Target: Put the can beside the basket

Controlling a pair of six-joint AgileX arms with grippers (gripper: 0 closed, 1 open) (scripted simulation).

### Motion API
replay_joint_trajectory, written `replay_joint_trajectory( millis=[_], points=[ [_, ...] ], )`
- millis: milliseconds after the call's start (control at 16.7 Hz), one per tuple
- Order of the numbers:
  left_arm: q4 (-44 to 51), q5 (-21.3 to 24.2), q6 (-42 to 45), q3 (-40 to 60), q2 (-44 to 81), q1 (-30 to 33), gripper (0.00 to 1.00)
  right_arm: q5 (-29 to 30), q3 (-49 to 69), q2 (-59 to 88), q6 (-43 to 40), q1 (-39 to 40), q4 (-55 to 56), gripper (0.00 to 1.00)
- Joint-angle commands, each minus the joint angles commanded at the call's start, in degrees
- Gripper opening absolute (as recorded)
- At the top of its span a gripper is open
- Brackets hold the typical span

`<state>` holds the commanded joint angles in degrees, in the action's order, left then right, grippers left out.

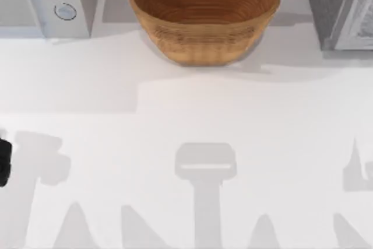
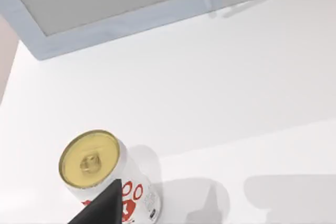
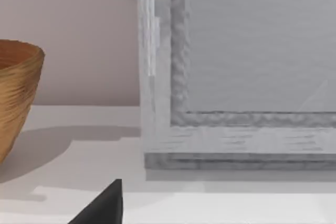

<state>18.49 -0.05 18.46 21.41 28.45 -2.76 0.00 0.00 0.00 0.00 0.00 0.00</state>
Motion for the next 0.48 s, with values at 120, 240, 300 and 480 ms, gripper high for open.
replay_joint_trajectory(
  millis=[120, 240, 300, 480],
  points=[
    [7.0, -0.4, 6.3, 7.4, 10.3, -1.2, 1.00, 0.0, 0.0, 0.0, 0.0, 0.0, 0.0, 1.00],
    [14.6, -0.8, 12.8, 15.4, 21.2, -2.5, 1.00, 0.0, 0.0, 0.0, 0.0, 0.0, 0.0, 1.00],
    [18.4, -1.0, 16.0, 19.5, 26.8, -3.3, 1.00, 0.0, 0.0, 0.0, 0.0, 0.0, 0.0, 1.00],
    [29.6, -1.6, 25.2, 32.2, 43.5, -5.6, 1.00, 0.0, 0.0, 0.0, 0.0, 0.0, 0.0, 1.00]
  ],
)
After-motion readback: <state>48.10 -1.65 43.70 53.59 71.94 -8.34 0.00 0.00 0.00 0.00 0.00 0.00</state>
